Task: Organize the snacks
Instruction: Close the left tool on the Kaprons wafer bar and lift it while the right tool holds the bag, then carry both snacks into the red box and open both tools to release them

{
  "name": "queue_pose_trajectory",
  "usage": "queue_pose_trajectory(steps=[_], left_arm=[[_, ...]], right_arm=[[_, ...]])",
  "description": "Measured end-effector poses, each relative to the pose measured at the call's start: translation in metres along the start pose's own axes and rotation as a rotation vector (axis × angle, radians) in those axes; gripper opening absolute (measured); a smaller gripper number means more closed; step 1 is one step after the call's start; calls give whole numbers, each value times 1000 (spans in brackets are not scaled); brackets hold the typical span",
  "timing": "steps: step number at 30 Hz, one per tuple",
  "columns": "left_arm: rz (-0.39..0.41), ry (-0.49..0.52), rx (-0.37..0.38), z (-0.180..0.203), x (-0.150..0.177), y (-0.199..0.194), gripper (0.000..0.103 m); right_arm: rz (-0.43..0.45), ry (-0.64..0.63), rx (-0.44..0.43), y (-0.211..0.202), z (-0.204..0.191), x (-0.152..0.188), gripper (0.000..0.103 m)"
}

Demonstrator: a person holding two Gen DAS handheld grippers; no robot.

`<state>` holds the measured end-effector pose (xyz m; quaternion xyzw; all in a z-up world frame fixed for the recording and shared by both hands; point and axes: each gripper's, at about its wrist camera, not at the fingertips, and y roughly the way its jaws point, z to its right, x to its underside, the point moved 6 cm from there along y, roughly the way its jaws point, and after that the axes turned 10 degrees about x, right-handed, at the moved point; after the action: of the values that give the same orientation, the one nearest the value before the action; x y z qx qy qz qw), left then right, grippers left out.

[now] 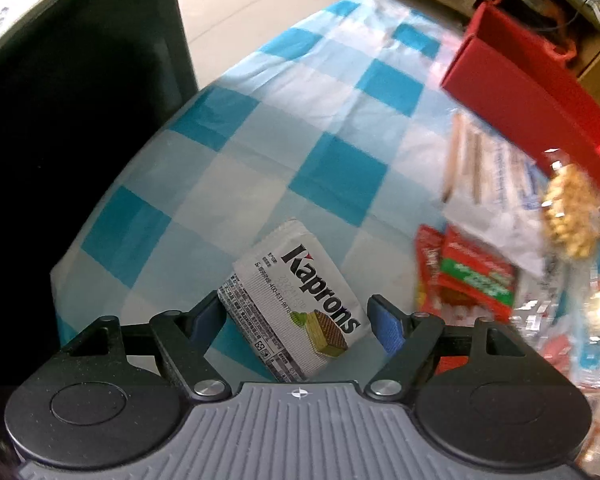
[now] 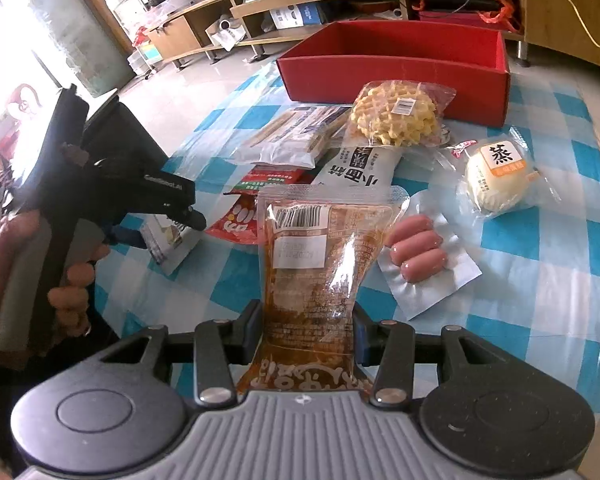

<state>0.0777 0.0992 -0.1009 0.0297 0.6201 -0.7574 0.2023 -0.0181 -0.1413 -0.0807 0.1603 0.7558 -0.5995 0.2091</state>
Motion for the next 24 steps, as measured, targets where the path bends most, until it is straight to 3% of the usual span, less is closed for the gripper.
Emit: queue_pose_trajectory(steps=[5,10,20,24], left_arm=[[61,51,23,12,-8,-26,81],[99,99,104,47,-26,-43,82],[99,201,189,132,-75,-29,82],[140,238,178,162,-103,-22,82]], right_arm=[[28,20,-13,-7,2,-10,42],[83,74,-6,-13,16,-40,42],[133,181,48,3,63,-112,42],[162,191,58,11,74,-147,42]])
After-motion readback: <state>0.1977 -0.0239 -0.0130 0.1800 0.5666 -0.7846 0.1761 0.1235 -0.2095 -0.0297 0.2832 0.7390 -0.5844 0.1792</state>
